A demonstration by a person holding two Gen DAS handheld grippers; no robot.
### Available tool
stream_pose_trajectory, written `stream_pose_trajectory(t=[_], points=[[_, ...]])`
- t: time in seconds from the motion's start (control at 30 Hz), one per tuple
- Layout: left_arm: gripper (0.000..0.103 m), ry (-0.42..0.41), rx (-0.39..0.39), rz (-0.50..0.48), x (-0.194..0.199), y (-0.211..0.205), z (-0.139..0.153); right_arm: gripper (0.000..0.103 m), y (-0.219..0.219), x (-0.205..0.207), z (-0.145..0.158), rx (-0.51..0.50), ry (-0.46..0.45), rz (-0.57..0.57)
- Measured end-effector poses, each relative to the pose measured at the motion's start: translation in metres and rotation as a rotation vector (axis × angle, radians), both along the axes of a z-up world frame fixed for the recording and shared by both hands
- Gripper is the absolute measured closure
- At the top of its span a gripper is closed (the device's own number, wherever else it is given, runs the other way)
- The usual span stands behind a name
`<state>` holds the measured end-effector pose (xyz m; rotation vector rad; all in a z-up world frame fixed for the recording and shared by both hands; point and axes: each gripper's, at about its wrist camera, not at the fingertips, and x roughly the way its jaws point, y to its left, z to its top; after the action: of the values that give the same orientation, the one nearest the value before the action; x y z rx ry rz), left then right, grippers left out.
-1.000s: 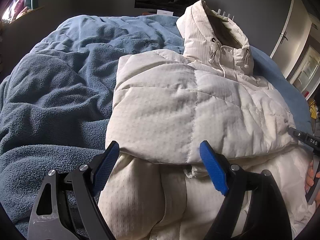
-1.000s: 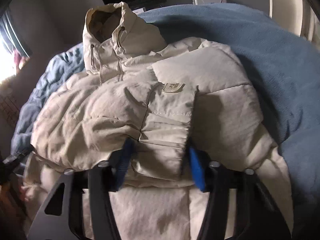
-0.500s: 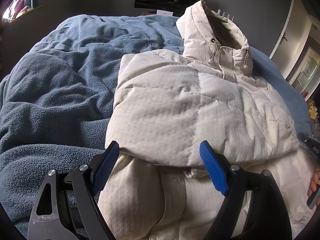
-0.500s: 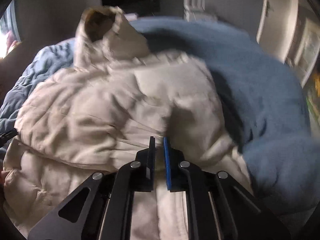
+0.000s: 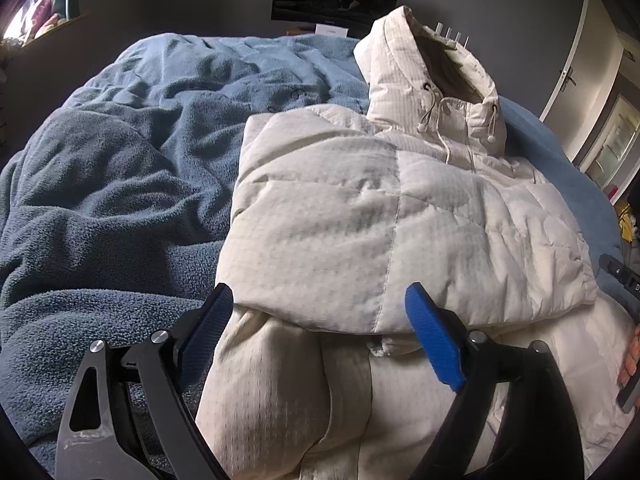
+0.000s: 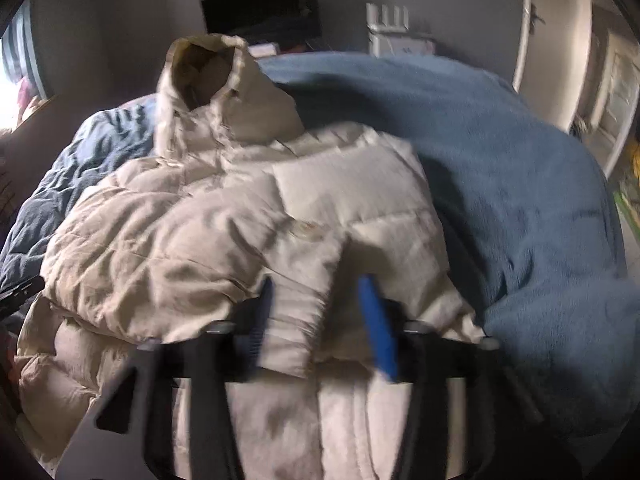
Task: Fold large clothes
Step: 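Open the right gripper and release the folded sleeve on the jacket, then move both grippers to the jacket hood and close them on its rim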
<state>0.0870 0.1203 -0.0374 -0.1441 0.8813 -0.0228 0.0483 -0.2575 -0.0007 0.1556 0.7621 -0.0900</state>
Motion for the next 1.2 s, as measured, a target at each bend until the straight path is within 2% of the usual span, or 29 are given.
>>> stream_pose_trajectory(t=[0.07,0.1,0.13,0.23,0.4,0.5,0.57,0.67,0.77,0.87,0.93,1.03,1.1,1.2], points=[[0.018,-0.008,0.008,0.000,-0.002,-0.001,0.005,0.048,0.009,0.002,0.006,-0.023,-0.019,0.026],[0.015,-0.014,0.016,0.000,-0.003,-0.002,0.009,0.040,0.014,0.005,0.008,-0.027,-0.024,0.046],[0.010,-0.020,0.030,-0.003,-0.002,-0.005,0.016,0.037,0.017,0.009,0.009,-0.024,-0.019,0.066],[0.007,-0.038,0.069,-0.041,0.009,-0.020,0.040,0.036,0.026,0.023,0.016,-0.022,-0.004,0.114],[0.007,-0.080,0.088,-0.122,0.042,-0.052,0.088,0.032,0.025,0.057,0.030,-0.013,0.014,0.151],[0.007,-0.087,0.078,-0.143,0.066,-0.065,0.099,0.028,0.022,0.073,0.032,-0.030,0.019,0.149],[0.007,-0.081,0.064,-0.142,0.077,-0.071,0.094,0.026,0.019,0.082,0.024,-0.025,0.037,0.141],[0.007,-0.036,0.110,-0.139,0.090,-0.081,0.068,0.026,0.018,0.088,0.004,0.001,0.076,0.134],[0.007,0.008,0.135,-0.160,0.093,-0.087,0.032,0.020,0.019,0.093,-0.025,-0.006,0.138,0.131],[0.007,0.084,0.185,-0.173,0.098,-0.090,-0.004,0.016,0.019,0.095,-0.041,-0.018,0.133,0.139],[0.006,0.087,0.210,-0.190,0.097,-0.091,-0.023,0.013,0.017,0.097,-0.047,-0.002,0.140,0.141],[0.006,0.076,0.197,-0.195,0.098,-0.088,-0.025,0.012,0.012,0.102,-0.045,0.028,0.167,0.138],[0.007,0.066,0.180,-0.198,0.097,-0.087,-0.016,0.012,0.008,0.102,-0.035,0.035,0.142,0.126],[0.007,-0.010,0.130,-0.202,0.097,-0.085,0.005,0.012,0.005,0.111,-0.013,0.050,0.090,0.132]])
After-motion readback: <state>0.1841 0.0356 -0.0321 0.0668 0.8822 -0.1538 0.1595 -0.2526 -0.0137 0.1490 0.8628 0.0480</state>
